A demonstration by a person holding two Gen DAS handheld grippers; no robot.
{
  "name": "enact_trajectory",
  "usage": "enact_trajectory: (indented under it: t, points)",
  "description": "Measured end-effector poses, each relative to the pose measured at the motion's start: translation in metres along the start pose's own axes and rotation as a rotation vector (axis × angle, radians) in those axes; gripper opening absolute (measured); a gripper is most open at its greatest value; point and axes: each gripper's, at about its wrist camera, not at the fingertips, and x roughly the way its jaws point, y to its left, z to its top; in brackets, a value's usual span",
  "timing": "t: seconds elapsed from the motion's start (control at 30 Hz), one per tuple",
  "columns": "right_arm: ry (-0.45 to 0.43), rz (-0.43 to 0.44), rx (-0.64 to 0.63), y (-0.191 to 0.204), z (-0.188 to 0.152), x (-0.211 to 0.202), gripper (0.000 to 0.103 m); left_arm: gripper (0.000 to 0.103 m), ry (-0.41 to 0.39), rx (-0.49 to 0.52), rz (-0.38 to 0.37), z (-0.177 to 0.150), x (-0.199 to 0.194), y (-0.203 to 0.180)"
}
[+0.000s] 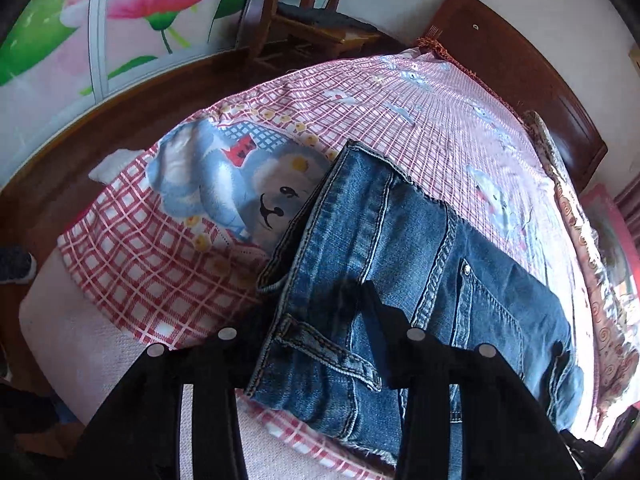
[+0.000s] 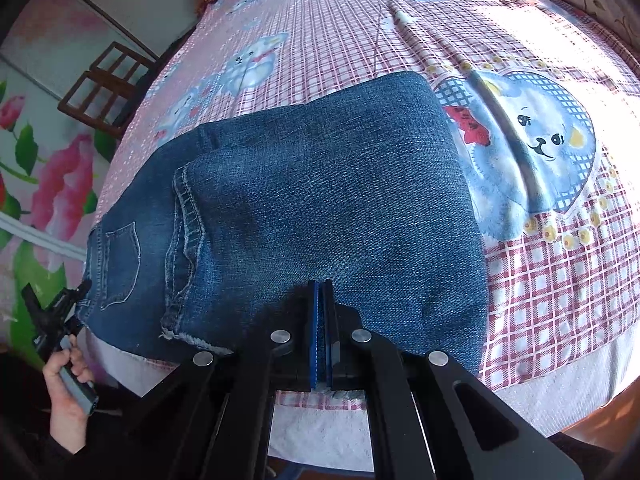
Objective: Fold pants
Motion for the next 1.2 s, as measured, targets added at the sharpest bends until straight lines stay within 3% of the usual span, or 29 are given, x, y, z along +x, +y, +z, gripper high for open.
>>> enact_trajectory:
  t: [0.07, 0.17, 0.3, 0.4, 0.43, 0.47, 0.53, 0.63, 0.73, 0.77, 0.9, 1.0, 1.07, 1.2]
  points:
    - [0.001, 0.004, 0.004, 0.0, 0.0, 0.001, 0.001, 0.044, -0.034, 0.075, 0.069, -0.004, -0.002, -0.013]
    - [0.004, 0.005, 0.004, -0.001, 0.002, 0.003, 0.001, 0.057, -0.042, 0.131, 0.094, -0.005, 0.002, -0.023]
    - [0.008, 0.006, 0.004, -0.002, 0.003, 0.004, 0.001, 0.058, -0.052, 0.184, 0.134, -0.004, 0.002, -0.03]
    - [0.012, 0.003, 0.011, -0.001, 0.003, 0.006, 0.001, 0.059, -0.02, 0.119, 0.049, -0.004, 0.001, -0.019]
    - [0.012, 0.0, 0.011, -0.001, 0.003, 0.006, 0.001, 0.053, -0.015, 0.081, 0.012, -0.002, 0.001, -0.011]
    - [0.013, -0.002, 0.01, 0.0, 0.003, 0.006, 0.001, 0.029, -0.015, 0.059, 0.004, 0.0, 0.0, -0.005]
    - [0.013, -0.002, 0.011, 0.0, 0.003, 0.007, 0.001, 0.018, -0.005, 0.055, -0.027, 0.002, -0.001, 0.004]
    - [0.013, 0.006, 0.02, -0.001, 0.004, 0.007, 0.001, 0.015, -0.013, 0.021, -0.078, -0.002, -0.006, 0.009]
    - [0.016, 0.014, 0.027, -0.004, 0.004, 0.006, 0.001, 0.014, -0.086, 0.027, -0.107, -0.008, -0.022, 0.006]
    - [0.016, 0.017, 0.028, -0.006, 0.003, 0.005, 0.001, 0.014, -0.114, 0.079, -0.072, -0.012, -0.028, -0.002]
    - [0.015, 0.03, 0.036, -0.011, 0.0, 0.004, 0.001, 0.014, -0.206, 0.351, 0.195, -0.036, -0.037, -0.047]
    - [0.018, 0.035, 0.04, -0.013, 0.0, 0.004, 0.001, 0.015, -0.254, 0.458, 0.364, -0.054, -0.038, -0.074]
    - [0.019, 0.032, 0.035, -0.013, -0.001, 0.003, 0.001, 0.021, -0.242, 0.466, 0.433, -0.06, -0.033, -0.079]
    - [0.026, 0.026, 0.025, -0.011, 0.0, 0.002, 0.001, 0.024, -0.261, 0.497, 0.478, -0.062, -0.034, -0.082]
